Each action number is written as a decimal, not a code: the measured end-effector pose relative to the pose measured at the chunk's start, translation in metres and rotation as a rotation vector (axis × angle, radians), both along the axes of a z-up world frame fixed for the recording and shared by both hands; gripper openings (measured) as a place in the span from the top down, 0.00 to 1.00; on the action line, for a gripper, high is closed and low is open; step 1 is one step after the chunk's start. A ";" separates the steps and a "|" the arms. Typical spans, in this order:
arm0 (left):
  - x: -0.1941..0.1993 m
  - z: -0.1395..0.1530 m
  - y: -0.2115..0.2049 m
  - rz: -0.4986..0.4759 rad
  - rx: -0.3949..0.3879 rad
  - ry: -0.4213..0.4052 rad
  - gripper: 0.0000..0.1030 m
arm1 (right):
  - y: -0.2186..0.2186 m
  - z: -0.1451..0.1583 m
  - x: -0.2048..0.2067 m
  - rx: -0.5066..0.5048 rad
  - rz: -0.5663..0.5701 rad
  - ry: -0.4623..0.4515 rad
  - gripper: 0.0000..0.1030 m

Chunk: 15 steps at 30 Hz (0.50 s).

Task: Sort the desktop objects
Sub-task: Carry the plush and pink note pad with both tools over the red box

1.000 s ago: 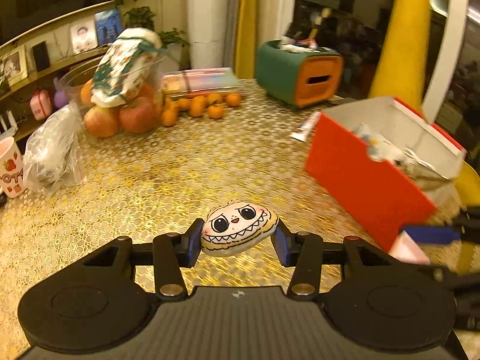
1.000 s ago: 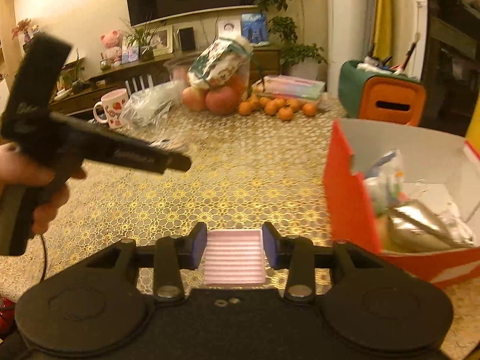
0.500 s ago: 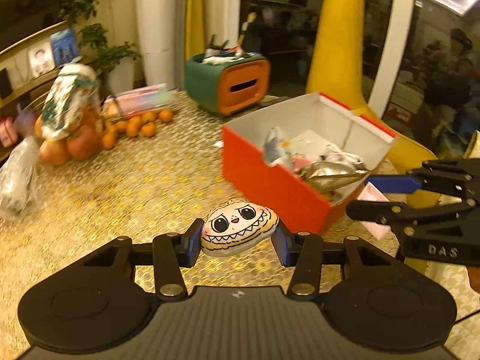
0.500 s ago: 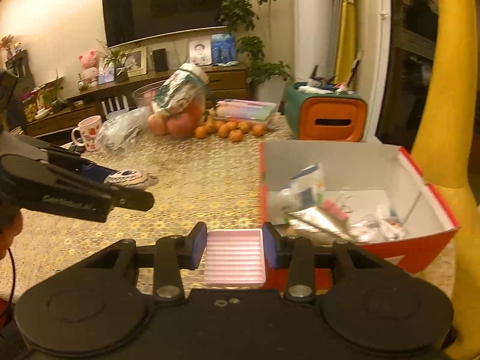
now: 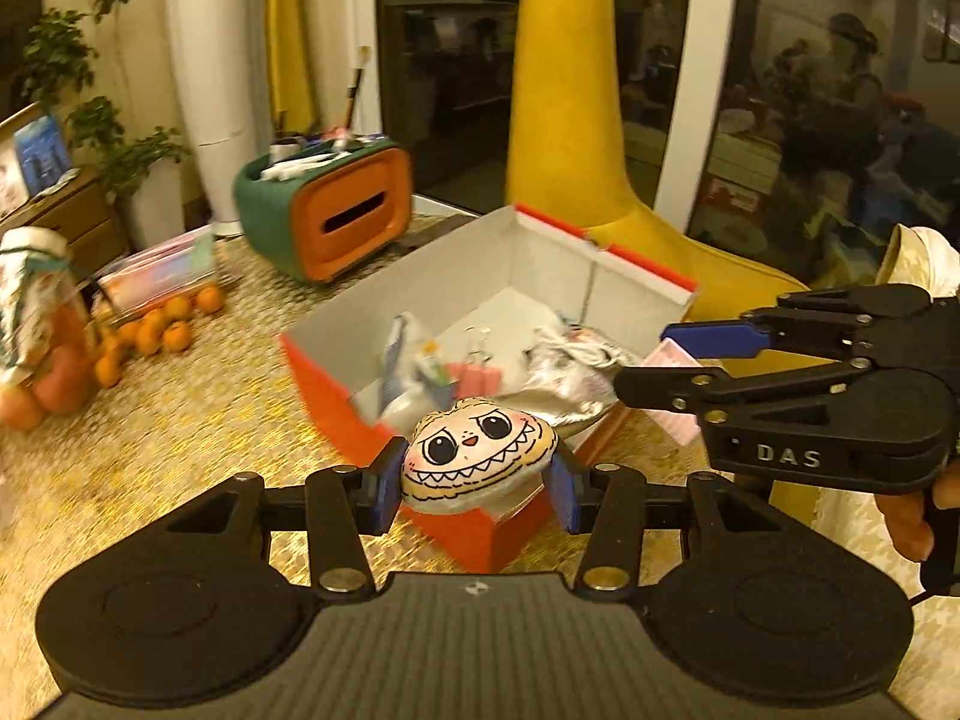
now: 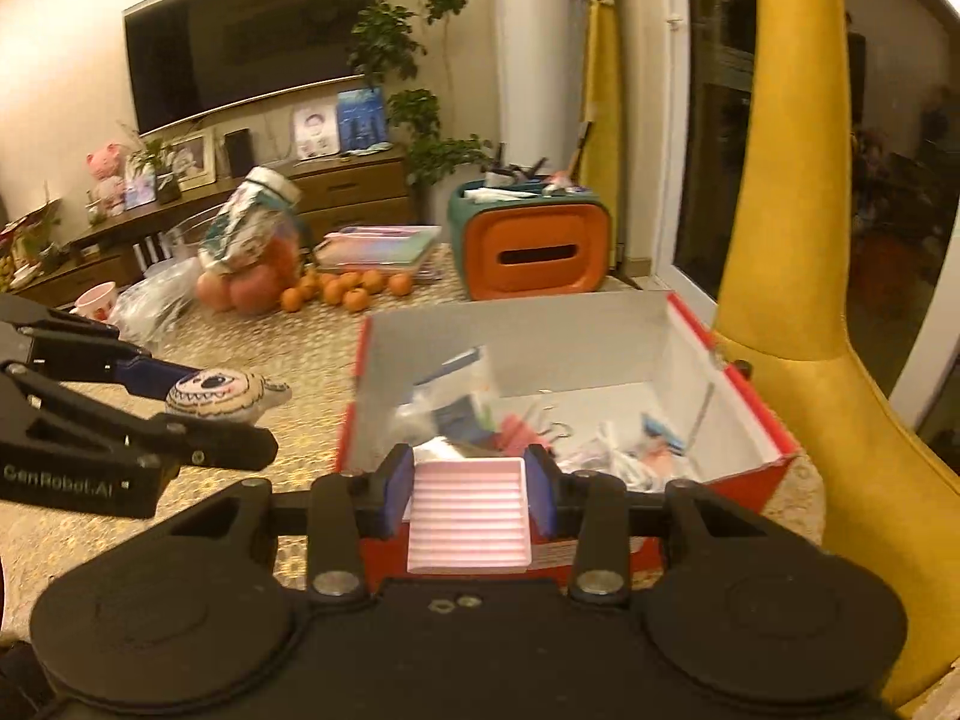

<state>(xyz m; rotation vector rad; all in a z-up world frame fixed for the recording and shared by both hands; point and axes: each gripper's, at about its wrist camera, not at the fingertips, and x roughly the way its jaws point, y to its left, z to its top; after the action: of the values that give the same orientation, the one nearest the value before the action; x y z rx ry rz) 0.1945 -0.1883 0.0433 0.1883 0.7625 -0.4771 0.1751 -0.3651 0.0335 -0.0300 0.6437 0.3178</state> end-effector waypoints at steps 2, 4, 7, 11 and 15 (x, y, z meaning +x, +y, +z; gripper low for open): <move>0.005 -0.001 -0.012 -0.014 0.006 -0.004 0.55 | -0.007 -0.001 0.007 -0.004 -0.011 0.001 0.62; 0.011 0.000 -0.022 -0.021 0.006 -0.004 0.55 | -0.014 -0.002 0.013 -0.008 -0.025 0.000 0.62; 0.022 -0.001 -0.032 -0.026 0.010 -0.003 0.55 | -0.023 -0.004 0.023 -0.007 -0.040 0.002 0.62; 0.043 -0.003 -0.041 -0.027 -0.001 -0.003 0.55 | -0.030 -0.007 0.043 -0.008 -0.056 0.005 0.62; 0.071 -0.008 -0.046 -0.018 0.000 -0.015 0.55 | -0.034 -0.009 0.064 0.004 -0.039 0.018 0.62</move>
<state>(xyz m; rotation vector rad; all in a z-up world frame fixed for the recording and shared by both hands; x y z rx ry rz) 0.2651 -0.2338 0.0348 0.1983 0.7465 -0.4921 0.2394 -0.3994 0.0246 -0.0112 0.6608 0.2820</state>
